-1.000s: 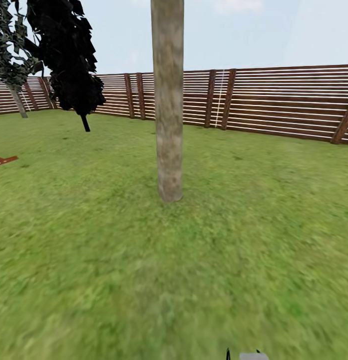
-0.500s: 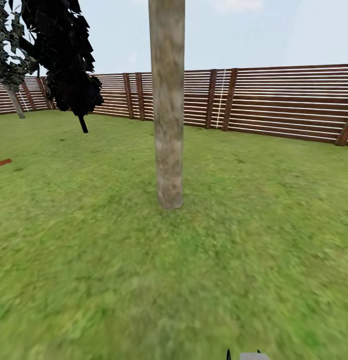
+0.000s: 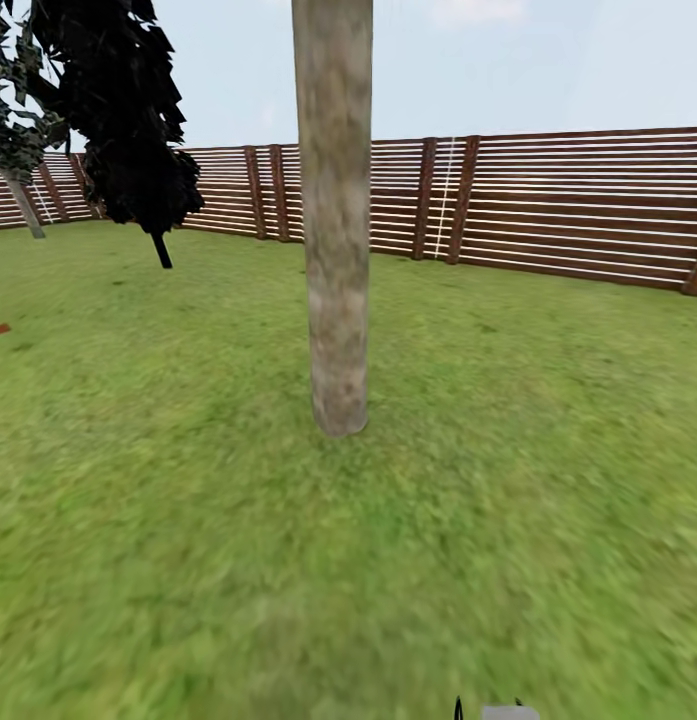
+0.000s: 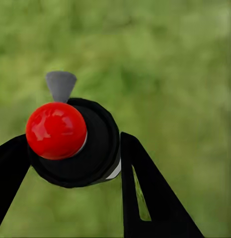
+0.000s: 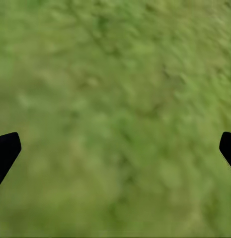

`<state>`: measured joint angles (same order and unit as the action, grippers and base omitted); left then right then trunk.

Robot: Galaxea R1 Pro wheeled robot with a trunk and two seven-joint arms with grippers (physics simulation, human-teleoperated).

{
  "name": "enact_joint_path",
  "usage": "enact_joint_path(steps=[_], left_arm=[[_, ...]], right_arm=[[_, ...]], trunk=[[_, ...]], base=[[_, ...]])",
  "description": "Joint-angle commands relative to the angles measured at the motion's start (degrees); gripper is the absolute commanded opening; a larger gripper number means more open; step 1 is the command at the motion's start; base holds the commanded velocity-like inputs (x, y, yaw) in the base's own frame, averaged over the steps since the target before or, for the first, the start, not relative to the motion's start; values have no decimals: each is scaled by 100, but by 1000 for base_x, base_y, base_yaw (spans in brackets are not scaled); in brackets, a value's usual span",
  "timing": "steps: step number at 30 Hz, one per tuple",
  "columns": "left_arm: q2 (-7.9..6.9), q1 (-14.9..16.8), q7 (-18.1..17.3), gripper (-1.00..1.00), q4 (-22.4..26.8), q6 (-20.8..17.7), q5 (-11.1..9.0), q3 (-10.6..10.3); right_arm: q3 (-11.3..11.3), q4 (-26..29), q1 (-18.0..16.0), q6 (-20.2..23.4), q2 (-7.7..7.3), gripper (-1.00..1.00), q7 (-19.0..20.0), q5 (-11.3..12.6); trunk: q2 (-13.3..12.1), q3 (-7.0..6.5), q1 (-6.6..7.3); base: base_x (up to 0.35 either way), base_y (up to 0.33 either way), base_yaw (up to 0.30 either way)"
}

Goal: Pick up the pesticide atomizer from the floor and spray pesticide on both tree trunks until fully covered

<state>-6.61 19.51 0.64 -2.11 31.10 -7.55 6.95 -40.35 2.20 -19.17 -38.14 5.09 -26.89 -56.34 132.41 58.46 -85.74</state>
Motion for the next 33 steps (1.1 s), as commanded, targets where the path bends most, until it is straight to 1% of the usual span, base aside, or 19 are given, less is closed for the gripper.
enact_joint_path(steps=[1,6,15,19,20,22,23,24,25,26,27,28,29,30,31,32,33], left_arm=[[-4,0,-3,-100,0,1,-1,-1],[-7,0,-3,-100,0,-1,-2,0],[-19,0,-4,-100,8,-3,-1,10],[-41,4,4,-100,69,1,-3,11],[-50,8,5,-100,90,1,1,-3],[-71,26,-14,-100,285,1,29,-25],[-75,39,-23,-100,398,-4,79,-49],[-88,73,-33,-100,595,-22,272,-126],[-111,81,-37,-100,753,-37,565,-209],[-149,87,-42,-100,849,-36,926,-257],[-207,95,-48,-100,903,-39,1274,-278],[-247,116,-62,-100,978,-48,1600,-289],[-269,169,-101,-100,1083,-74,1919,-302],[-288,261,-242,-100,1181,-158,2289,-326],[-329,407,-631,-100,1257,-392,2798,-354],[-434,888,-2037,-100,1356,-1127,3769,-370],[-459,1214,-3090,-100,1400,-1464,4089,-387]], right_arm=[[0,0,1,0,0,100,1,0],[0,0,-3,0,0,100,0,0],[-37,13,-2,-1,-2,100,-20,0],[-37,322,-2,14,-14,100,0,0],[-34,413,-4,16,-37,100,9,0],[-10,593,-7,17,-61,100,19,-17],[28,660,-7,17,-64,100,24,-38],[188,801,-7,17,-67,100,65,-151],[433,960,-5,17,-68,100,273,-316],[637,1116,-23,24,-73,100,697,-470],[751,1275,-83,55,-76,100,1219,-564],[809,1449,-210,211,-77,100,1824,-615],[842,1630,-391,548,-78,100,2487,-644],[860,1797,-596,974,-78,100,3184,-670],[870,1954,-801,1372,-78,100,3939,-730],[883,2217,-1037,1724,-75,100,5313,-1107],[923,2317,-1175,1795,-54,100,6109,-1472]], trunk=[[0,-1,0],[0,-18,0],[0,-21,0],[0,-21,0],[0,-21,0],[0,-21,0],[0,-21,0],[0,-21,0],[0,-21,0],[0,-21,0],[0,-21,0],[0,-21,0],[0,-21,0],[0,-21,0],[0,-21,0],[0,-21,0],[0,-21,0]], base=[[339,0,-50],[339,0,-132],[339,-33,-14],[337,-115,0],[336,-121,0],[336,-121,0],[337,-108,0],[323,-59,0],[199,-30,0],[102,-15,0],[52,-8,0],[27,-4,0],[14,-2,0],[7,-1,0],[4,-1,0],[0,0,0],[0,0,0]])
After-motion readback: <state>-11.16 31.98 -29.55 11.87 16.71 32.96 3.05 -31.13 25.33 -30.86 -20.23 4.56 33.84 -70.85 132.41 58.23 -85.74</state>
